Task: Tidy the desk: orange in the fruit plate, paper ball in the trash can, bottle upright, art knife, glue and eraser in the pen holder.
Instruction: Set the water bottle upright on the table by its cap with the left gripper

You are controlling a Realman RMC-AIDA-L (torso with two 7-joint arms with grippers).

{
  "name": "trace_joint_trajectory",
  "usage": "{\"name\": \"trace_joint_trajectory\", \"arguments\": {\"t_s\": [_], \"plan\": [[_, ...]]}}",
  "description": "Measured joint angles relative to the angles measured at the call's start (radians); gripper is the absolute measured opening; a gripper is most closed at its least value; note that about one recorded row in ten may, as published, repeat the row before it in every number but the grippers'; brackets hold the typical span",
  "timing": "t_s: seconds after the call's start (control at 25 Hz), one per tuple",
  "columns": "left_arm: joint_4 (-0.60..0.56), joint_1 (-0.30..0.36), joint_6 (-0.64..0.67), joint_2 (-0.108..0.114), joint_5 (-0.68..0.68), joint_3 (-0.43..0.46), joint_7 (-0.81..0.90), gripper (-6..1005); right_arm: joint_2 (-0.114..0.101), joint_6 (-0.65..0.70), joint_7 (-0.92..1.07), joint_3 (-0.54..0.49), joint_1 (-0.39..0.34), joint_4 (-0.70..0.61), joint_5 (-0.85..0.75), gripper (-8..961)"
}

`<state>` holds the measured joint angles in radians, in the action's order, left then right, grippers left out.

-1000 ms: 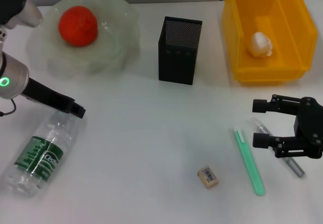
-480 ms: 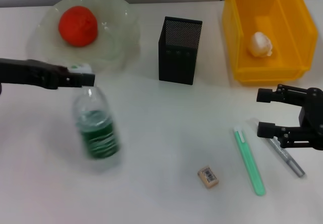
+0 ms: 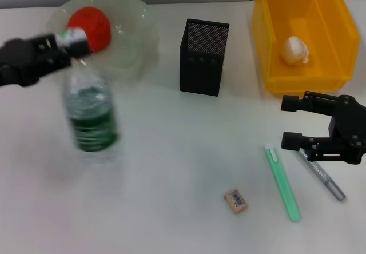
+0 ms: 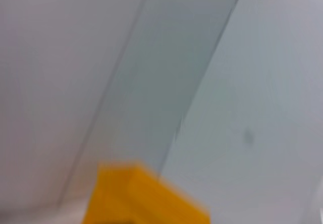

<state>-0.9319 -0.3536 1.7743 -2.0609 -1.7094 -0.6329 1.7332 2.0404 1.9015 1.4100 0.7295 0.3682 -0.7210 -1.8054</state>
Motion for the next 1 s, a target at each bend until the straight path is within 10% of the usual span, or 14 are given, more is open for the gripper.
{"name": "trace_joint_trajectory", "arguments": {"t_s": [0.28,0.68,1.0], "plan": [[0.387,0.011,0.057,0.018,0.134,0.091,-0.487,478,0.007,-0.003,0.001,-0.026,0.034,0.067,0.002,852],[0.622,0.012,0.014,-0.007,0.139,0.110,-1.019,492,0.030,-0.050,-0.012,-0.047,0.085,0.166,0.011,853],[0.718,-0.014,-0.096,-0.010,0.199,0.119,-1.135,503,0.041,-0.136,-0.059,-0.042,0.106,0.255,0.012,852]]}}
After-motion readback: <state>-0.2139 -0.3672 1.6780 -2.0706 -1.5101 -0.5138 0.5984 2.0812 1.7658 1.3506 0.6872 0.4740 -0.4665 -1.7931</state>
